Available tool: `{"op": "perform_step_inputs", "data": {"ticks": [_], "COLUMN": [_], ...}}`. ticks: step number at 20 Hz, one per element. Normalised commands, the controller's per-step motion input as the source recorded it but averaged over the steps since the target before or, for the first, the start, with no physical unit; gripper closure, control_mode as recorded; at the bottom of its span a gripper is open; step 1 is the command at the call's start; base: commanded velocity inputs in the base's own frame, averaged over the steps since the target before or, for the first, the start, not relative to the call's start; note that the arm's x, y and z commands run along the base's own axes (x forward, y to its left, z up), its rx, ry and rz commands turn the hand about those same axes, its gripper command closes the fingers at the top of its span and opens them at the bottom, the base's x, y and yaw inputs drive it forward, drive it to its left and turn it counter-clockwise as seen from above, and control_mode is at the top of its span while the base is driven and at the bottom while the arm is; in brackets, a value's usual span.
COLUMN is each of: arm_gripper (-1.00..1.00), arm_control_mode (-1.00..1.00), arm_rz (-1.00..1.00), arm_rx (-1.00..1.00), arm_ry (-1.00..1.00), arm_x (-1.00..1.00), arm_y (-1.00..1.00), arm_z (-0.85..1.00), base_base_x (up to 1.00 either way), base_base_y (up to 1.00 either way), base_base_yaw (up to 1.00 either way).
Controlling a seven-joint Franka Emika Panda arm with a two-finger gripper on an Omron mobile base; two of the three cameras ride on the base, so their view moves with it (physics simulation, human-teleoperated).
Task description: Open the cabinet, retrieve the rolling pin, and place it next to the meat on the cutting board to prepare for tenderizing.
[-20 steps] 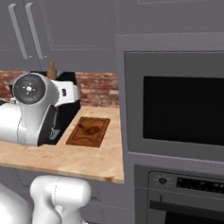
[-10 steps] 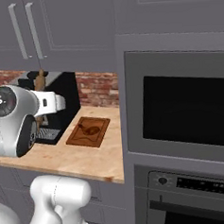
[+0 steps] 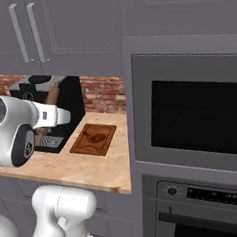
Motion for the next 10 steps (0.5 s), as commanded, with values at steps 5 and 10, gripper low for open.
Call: {"op": "perform_step_inputs", "data": {"ticks": [5,10], "arm_gripper": [1.0,1.0], "arm_control_mode": [-1.0,-1.0], "arm_rz": [-0.03,0.0], "arm_rx": [-0.01,-0.02], "arm_ry": [0.05,0.09], "arm_x": [0.19,0.28], "arm_y": [0.0,0.0], "arm_z": [-0.25,-0.35], "base_base_x": [0.0,0.0], "base_base_y": [0.0,0.0], "base_base_yaw": [0.0,0.0]}}
